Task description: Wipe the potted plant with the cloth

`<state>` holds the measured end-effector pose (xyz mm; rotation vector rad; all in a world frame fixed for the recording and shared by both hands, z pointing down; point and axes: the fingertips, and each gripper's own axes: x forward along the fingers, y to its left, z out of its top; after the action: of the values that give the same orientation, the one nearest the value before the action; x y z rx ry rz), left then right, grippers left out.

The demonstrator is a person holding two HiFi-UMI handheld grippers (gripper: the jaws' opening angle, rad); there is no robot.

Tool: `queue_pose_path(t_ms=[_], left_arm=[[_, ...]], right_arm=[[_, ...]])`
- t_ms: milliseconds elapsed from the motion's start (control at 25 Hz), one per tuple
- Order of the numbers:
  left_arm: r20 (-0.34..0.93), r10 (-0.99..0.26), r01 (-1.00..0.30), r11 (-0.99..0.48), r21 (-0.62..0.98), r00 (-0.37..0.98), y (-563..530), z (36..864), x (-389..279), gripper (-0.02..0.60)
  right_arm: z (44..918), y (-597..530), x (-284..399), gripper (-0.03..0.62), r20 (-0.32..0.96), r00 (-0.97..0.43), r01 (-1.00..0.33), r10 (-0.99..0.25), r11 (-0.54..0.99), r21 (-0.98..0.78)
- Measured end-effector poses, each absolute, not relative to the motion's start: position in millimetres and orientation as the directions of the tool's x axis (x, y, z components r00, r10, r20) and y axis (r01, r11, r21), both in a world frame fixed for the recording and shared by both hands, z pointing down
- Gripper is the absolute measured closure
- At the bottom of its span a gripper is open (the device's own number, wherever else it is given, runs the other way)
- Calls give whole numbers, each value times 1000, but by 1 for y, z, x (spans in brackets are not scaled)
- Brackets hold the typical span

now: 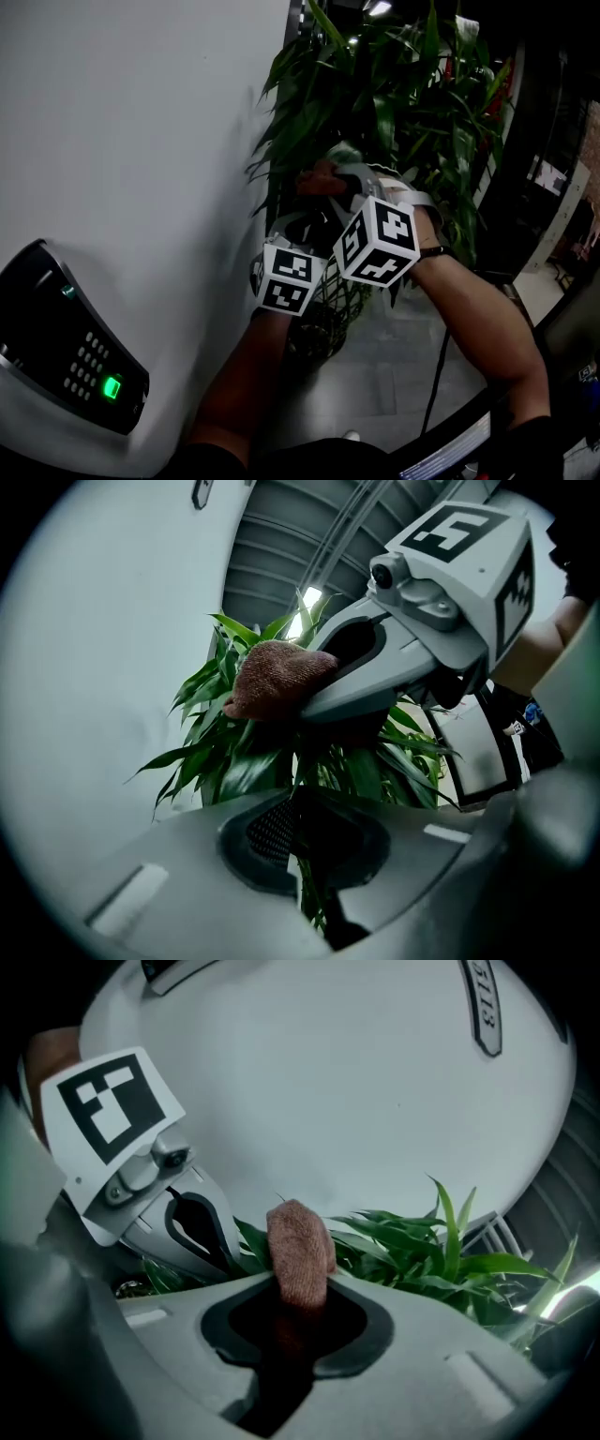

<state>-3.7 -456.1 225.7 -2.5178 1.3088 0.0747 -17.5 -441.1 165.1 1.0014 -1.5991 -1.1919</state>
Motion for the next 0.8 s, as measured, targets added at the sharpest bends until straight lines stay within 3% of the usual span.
queue_pose_path(t_ms=[800], left_arm=[[-193, -772, -792, -562, -239, 606, -441, 231, 6, 563]], right_arm=[[216, -396, -39, 531, 403, -459, -219, -792, 540, 813]])
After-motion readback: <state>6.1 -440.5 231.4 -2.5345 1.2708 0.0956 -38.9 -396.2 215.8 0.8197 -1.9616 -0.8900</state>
